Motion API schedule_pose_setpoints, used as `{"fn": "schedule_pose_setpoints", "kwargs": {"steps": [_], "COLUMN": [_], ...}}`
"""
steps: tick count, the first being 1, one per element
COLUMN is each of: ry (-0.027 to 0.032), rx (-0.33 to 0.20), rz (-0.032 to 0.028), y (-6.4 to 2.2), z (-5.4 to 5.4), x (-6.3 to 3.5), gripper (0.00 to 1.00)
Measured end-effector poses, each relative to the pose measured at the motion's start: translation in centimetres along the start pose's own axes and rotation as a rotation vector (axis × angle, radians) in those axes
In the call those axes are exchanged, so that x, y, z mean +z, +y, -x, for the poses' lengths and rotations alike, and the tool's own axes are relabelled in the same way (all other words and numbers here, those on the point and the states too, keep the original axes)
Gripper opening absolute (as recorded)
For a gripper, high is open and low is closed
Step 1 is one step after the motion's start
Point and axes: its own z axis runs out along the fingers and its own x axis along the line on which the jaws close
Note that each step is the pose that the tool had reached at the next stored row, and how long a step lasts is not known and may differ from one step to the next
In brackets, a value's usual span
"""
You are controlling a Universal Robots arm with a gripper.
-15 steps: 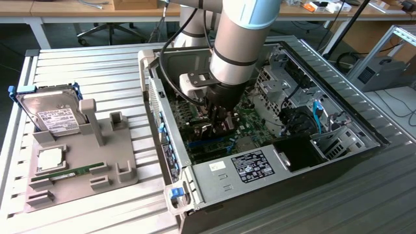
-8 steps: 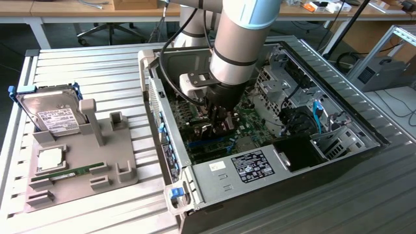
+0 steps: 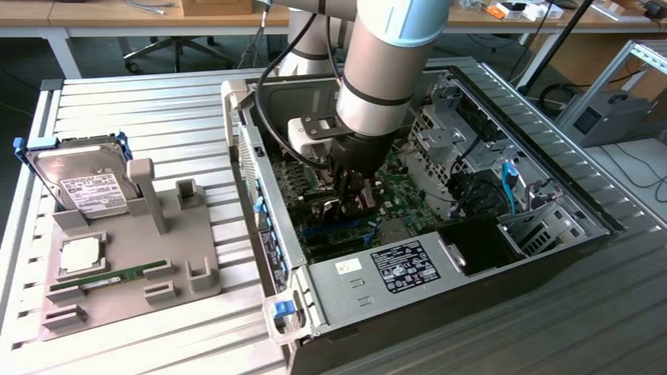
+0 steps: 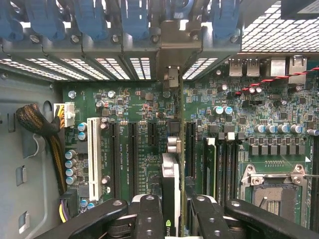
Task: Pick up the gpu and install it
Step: 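Insert the gpu into the slot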
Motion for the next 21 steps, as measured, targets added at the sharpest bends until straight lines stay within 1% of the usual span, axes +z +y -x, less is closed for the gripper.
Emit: {"fn": "schedule_pose_setpoints", "kwargs": {"steps": [12,17,21], "ry": [-0.0001,0.0,0.0], "rx": [0.0,0.0,0.0], "rz": [0.0,0.0,0.0], "y": [0.0,0.01,0.01], "z": [0.0,0.0,-0.02], "x": [-0.01,-0.28,-0.25], "gripper": [0.27,0.27,0.27]}}
